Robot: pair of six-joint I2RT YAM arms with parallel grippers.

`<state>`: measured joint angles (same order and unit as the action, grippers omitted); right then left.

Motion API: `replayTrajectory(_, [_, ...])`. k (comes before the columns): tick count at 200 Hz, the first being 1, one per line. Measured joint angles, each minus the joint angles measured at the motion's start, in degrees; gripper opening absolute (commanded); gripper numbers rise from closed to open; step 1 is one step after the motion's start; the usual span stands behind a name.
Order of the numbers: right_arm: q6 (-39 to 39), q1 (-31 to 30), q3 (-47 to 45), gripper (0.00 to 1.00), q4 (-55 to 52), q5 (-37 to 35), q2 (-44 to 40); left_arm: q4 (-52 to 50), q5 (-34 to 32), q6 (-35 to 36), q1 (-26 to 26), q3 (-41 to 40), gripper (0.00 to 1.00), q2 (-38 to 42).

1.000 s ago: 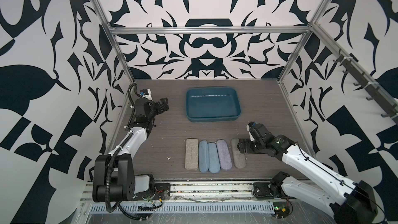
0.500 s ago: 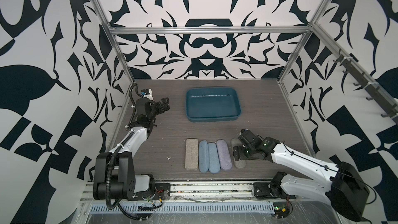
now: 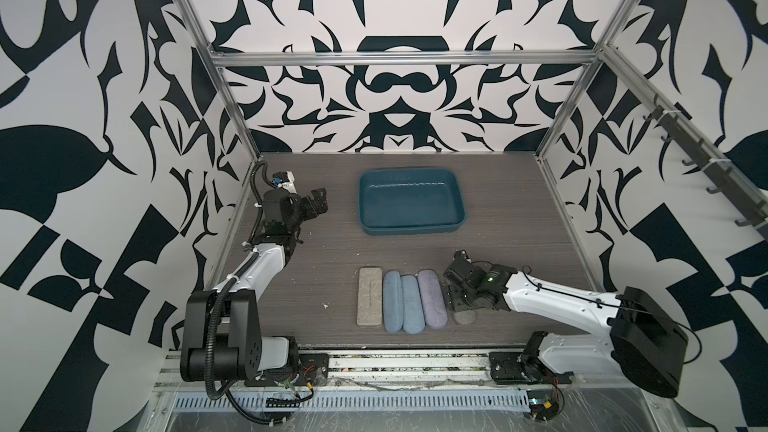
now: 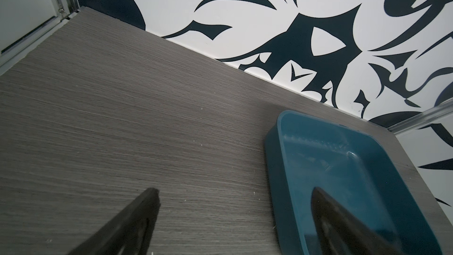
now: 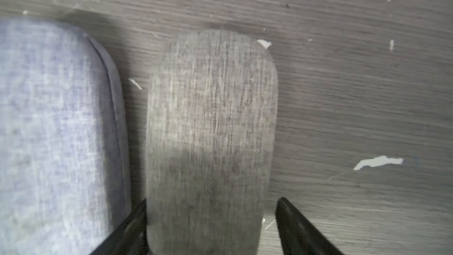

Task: Put the glasses cases into the storage boxes
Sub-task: Pick up the glasses case at the center of the board.

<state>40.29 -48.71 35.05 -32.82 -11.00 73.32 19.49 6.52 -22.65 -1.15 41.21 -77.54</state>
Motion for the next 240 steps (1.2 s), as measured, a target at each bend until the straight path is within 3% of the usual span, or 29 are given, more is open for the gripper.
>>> replayTrajectory(77, [0.31, -0.26, 0.79, 0.44, -0.22, -2.32, 1.73, 0.46, 0.0, 0.15, 0.0, -0.33, 0.99, -0.87])
replayTrajectory(125, [0.28, -0.26, 1.9, 0.43, -4.24, -4.07, -3.32, 0.85, -0.02, 0.13, 0.0, -0.33, 0.99, -1.9])
replayTrajectory(174, [-1.68, -0.26, 11.98, 0.43, -11.26, -6.6, -6.97, 0.87, 0.13, 0.13, 0.0, -0.33, 0.99, -2.16])
replayTrajectory(240, [-12.04, 2.4, 33.7, 0.43, -13.64, -9.44, 2.82, 0.87, 0.76, 0.02, 0.0, -0.33, 0.99, -2.43])
